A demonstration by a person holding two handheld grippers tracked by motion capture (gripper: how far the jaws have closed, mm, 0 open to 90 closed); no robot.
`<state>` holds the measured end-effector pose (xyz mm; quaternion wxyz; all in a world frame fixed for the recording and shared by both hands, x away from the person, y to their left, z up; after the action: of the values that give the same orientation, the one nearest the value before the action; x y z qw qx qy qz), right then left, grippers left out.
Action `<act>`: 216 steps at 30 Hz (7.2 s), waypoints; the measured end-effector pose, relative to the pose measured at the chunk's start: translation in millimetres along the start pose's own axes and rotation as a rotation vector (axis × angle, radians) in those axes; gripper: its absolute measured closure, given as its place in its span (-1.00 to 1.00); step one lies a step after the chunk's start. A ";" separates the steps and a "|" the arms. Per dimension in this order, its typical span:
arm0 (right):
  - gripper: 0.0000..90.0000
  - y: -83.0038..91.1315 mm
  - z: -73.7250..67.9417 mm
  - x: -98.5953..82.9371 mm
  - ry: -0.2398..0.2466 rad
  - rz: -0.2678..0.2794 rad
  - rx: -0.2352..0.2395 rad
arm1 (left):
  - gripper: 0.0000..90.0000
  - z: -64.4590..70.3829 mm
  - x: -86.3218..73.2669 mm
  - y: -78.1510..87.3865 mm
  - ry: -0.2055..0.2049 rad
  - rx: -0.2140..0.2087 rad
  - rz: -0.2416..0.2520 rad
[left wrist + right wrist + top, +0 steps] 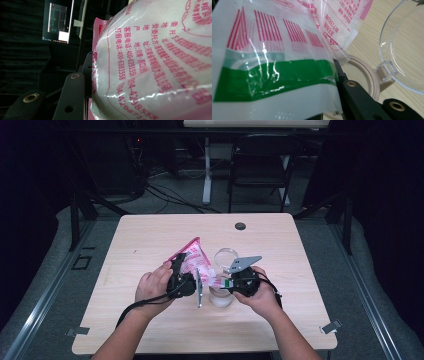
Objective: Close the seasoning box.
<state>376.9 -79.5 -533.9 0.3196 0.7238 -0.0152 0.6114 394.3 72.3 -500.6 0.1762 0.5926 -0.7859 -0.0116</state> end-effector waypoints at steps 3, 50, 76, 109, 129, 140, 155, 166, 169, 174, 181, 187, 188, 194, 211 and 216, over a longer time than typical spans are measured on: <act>1.00 -0.4 -0.3 -0.2 -0.001 -0.001 0.001 | 0.39 0.0 -0.1 0.0 0.001 -0.001 0.000; 1.00 -1.4 0.8 -3.2 -0.011 -0.006 0.004 | 0.41 -3.3 6.8 2.2 -0.055 0.023 0.020; 1.00 0.6 1.6 -5.3 -0.017 -0.020 0.018 | 0.42 -4.2 9.2 2.4 -0.069 0.043 0.029; 1.00 -6.2 -1.7 -7.9 -0.016 -0.026 0.019 | 0.43 -7.3 8.2 7.1 -0.090 0.060 0.034; 1.00 -0.1 3.1 -5.3 -0.022 -0.010 0.009 | 0.43 -14.8 19.7 7.1 -0.119 0.086 0.059; 1.00 0.6 4.3 -6.0 -0.029 -0.011 0.009 | 0.43 -15.6 21.3 6.2 -0.120 0.084 0.062; 1.00 -0.8 3.5 -6.3 -0.028 -0.010 0.008 | 0.43 -15.1 19.7 6.3 -0.119 0.080 0.060; 1.00 -1.0 3.5 -6.4 -0.028 -0.011 0.008 | 0.43 -15.1 19.4 6.9 -0.127 0.070 0.061; 1.00 -0.8 4.1 -6.5 -0.027 -0.010 0.007 | 0.43 -15.0 19.6 7.2 -0.134 0.065 0.058; 1.00 -0.4 4.5 -6.4 -0.027 -0.007 0.003 | 0.43 -15.4 20.3 7.8 -0.155 0.060 0.053; 1.00 0.0 4.9 -6.7 -0.029 -0.010 0.007 | 0.43 -16.0 20.9 7.6 -0.178 0.046 0.050; 1.00 -0.1 4.7 -6.3 -0.030 -0.005 0.007 | 0.43 -16.2 21.9 7.8 -0.194 0.045 0.056; 1.00 -0.1 4.5 -6.3 -0.031 -0.005 0.008 | 0.43 -17.3 22.5 8.8 -0.207 0.047 0.048; 1.00 0.4 4.6 -6.1 -0.032 -0.003 0.006 | 0.43 -17.2 23.5 9.2 -0.218 0.054 0.054; 1.00 2.1 6.5 -5.3 -0.040 0.008 0.001 | 0.43 -17.3 27.0 11.2 -0.261 0.073 0.059; 1.00 2.6 7.5 -5.5 -0.040 0.007 0.001 | 0.43 -17.2 27.4 10.5 -0.253 0.070 0.062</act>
<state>381.0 -87.2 -538.0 0.3167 0.7359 -0.0238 0.5980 383.2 53.1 -474.8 0.0552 0.5676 -0.8197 -0.0532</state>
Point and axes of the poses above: each handheld gripper's, and its own axes: y roughly backward along the jaws, x roughly out of its top, z roughly to its right, the point moved 8 cm from there along -y, roughly forward along the jaws, and after that the axes turned 13 degrees about z, right-handed, at the moved point
